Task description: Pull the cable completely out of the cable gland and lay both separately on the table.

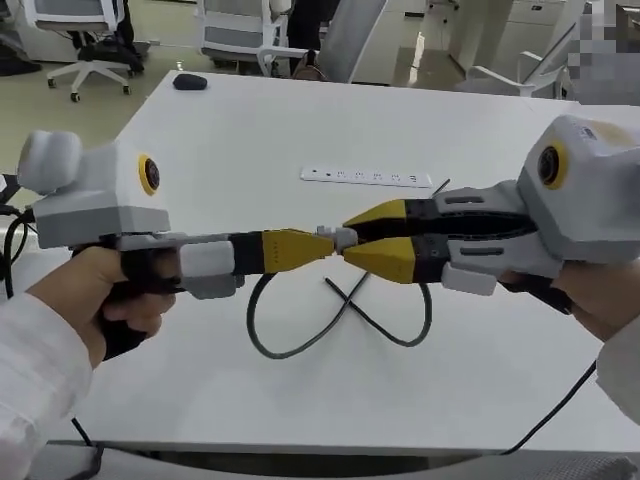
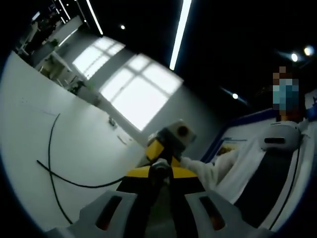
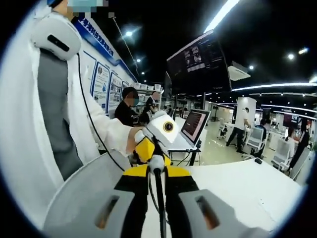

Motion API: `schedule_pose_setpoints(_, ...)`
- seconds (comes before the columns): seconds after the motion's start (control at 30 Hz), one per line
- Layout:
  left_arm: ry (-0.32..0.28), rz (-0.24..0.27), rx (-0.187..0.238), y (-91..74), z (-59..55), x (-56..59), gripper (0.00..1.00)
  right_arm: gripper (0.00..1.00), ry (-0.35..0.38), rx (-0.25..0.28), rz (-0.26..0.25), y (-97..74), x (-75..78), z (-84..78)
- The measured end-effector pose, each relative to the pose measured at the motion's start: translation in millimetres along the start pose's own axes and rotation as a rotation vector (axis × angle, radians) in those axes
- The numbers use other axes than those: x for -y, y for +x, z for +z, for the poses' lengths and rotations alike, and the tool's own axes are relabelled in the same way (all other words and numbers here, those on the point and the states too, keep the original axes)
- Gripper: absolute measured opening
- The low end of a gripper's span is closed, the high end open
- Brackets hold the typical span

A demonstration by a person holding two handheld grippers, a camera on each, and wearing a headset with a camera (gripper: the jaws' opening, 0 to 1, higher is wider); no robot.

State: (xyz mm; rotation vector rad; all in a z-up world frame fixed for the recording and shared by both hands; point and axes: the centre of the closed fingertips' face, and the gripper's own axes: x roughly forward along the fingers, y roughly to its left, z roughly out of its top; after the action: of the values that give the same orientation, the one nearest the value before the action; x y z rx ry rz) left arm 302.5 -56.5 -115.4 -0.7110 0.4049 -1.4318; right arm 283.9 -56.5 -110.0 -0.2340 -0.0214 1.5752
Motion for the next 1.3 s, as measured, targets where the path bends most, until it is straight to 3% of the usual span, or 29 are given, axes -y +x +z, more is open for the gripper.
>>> schedule_pose_setpoints(0.07,-0.013,0.002,-0.001,0.3,-1.7,-0.9,0.13,0.09,-0.071,-0.020,0.001,0.7,-0.2,-2.3)
schedule_pose_setpoints(0.13,-0.009,0.004,-0.003,0.1,-2.8,-1.9,0.13,0.09,-0.092,-0.024,0.002,1.6,-1.3,-3.9)
schedule_pose_setpoints(0.27,0.042,0.024,-0.008,0.3,-4.2,-2.7,0.14,0.11,-0.035,-0.022,-0.008,3.0,0.9,-7.4)
schedule_pose_setpoints(0.37,0.179,0.026,0.011,0.1,2.6,0.2,0.14,0.13,0.190,0.013,-0.009,2.5,6.2,-8.5)
schedule_pose_setpoints(0.43,0.232,0.010,0.015,-0.7,4.9,5.4,0.14,0.23,0.337,0.043,-0.024,-0.5,14.5,-9.5)
schedule_pose_setpoints(0.47,0.286,0.019,0.031,-1.6,8.7,6.4,0.14,0.27,0.397,0.084,-0.023,-3.3,18.6,-6.9)
schedule_pose_setpoints(0.57,0.336,0.035,0.025,-3.7,9.6,5.6,0.14,0.20,0.447,0.150,-0.010,-9.1,20.9,-0.2)
schedule_pose_setpoints(0.67,0.373,0.040,0.018,-4.1,8.1,5.9,0.14,0.24,0.527,0.161,0.009,-9.2,18.5,2.3)
schedule_pose_setpoints(0.77,0.405,0.037,0.024,-2.9,7.1,7.1,0.15,0.25,0.538,0.158,0.025,-5.6,16.2,2.0)
schedule_pose_setpoints(0.97,0.455,0.036,0.012,1.0,4.9,7.2,0.15,0.15,0.560,0.146,0.060,-0.6,10.4,-2.5)
schedule_pose_setpoints(1.2,0.440,0.039,0.010,-2.1,5.0,3.2,0.15,0.12,0.566,0.141,0.068,2.6,7.8,-4.1)
schedule_pose_setpoints(1.3,0.410,0.050,0.008,-3.2,4.5,-1.4,0.15,0.11,0.507,0.130,0.049,3.6,7.5,-6.4)
